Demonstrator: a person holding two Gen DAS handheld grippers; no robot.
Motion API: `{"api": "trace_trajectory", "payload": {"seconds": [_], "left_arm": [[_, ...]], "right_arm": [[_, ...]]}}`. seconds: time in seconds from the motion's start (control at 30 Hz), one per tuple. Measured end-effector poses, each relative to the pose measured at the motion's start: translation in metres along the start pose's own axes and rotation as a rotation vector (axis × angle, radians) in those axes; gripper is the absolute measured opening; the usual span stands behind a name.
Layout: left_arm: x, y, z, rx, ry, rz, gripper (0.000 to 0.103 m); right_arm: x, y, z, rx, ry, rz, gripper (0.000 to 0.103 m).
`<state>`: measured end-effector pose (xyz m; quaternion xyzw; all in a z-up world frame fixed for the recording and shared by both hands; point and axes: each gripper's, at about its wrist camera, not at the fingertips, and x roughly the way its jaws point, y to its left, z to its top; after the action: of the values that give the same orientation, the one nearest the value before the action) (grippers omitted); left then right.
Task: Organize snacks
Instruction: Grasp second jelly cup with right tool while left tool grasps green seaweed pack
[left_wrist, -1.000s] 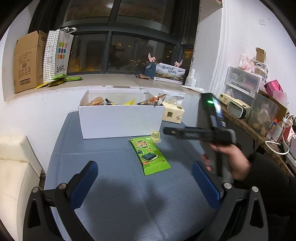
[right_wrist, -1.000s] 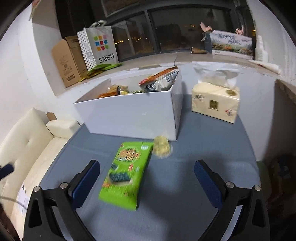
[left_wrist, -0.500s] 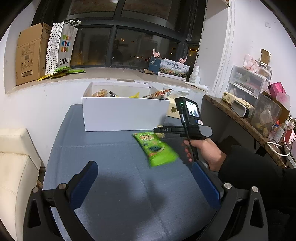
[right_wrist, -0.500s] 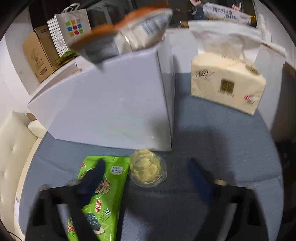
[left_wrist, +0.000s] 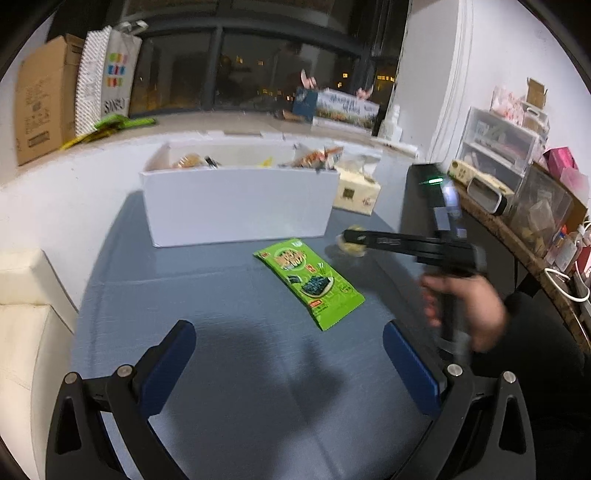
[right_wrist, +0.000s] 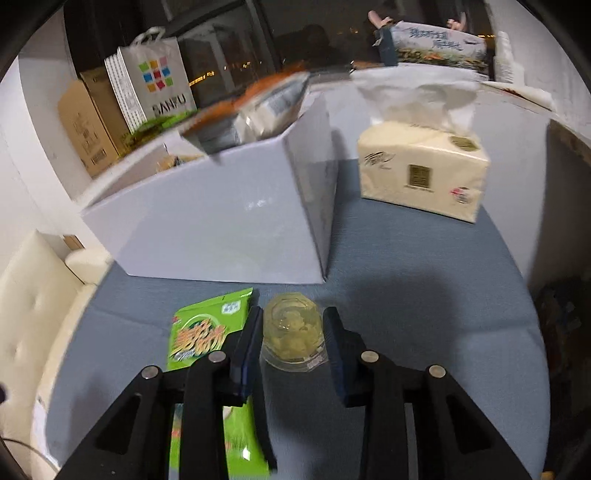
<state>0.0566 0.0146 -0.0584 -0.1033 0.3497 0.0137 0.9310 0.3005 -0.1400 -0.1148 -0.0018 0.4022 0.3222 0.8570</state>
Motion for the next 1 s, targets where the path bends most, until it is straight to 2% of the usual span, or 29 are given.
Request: {"api": "trace_trajectory", "payload": {"seconds": [0.2, 0.43, 0.5, 0.7, 0.77, 0.83, 0.87, 0.93, 1.0], "left_arm": [[0.066, -0.022, 0.028, -0.035, 0.110, 0.005, 0.103], [0.141, -0.049, 0.053, -0.025, 0.177, 0.112, 0.103], [0.161, -0.051, 0.058, -0.043, 0.203, 0.125, 0.103], [0.203, -0.043, 0.059, -0.083, 0.265, 0.245, 0.102], [0.211, -0.038, 0.054, -0.082, 0.292, 0.259, 0.092], [0.209, -0.039, 0.051, -0.046, 0.272, 0.254, 0.079], [0.206, -0.038, 0.051, -0.033, 0.265, 0.235, 0.077], [0.199, -0.034, 0.050, -0.041, 0.259, 0.194, 0.066], [0.187, -0.028, 0.049, -0.044, 0.238, 0.156, 0.063]], "right_arm": [[-0.064, -0.011, -0.025, 0.022, -0.075, 0.024, 0.035], [-0.125, -0.025, -0.053, 0.018, -0.146, -0.006, 0.035], [-0.138, -0.027, -0.061, 0.020, -0.165, -0.012, 0.035], [-0.160, -0.025, -0.080, 0.011, -0.188, -0.009, 0.035], [-0.162, -0.023, -0.084, 0.007, -0.191, -0.009, 0.035], [-0.164, -0.021, -0.087, 0.003, -0.190, 0.002, 0.035], [-0.165, -0.019, -0.088, -0.007, -0.191, 0.000, 0.035], [-0.166, -0.016, -0.091, -0.012, -0.191, 0.006, 0.035], [-0.166, -0.014, -0.092, -0.020, -0.189, 0.005, 0.035]]}}
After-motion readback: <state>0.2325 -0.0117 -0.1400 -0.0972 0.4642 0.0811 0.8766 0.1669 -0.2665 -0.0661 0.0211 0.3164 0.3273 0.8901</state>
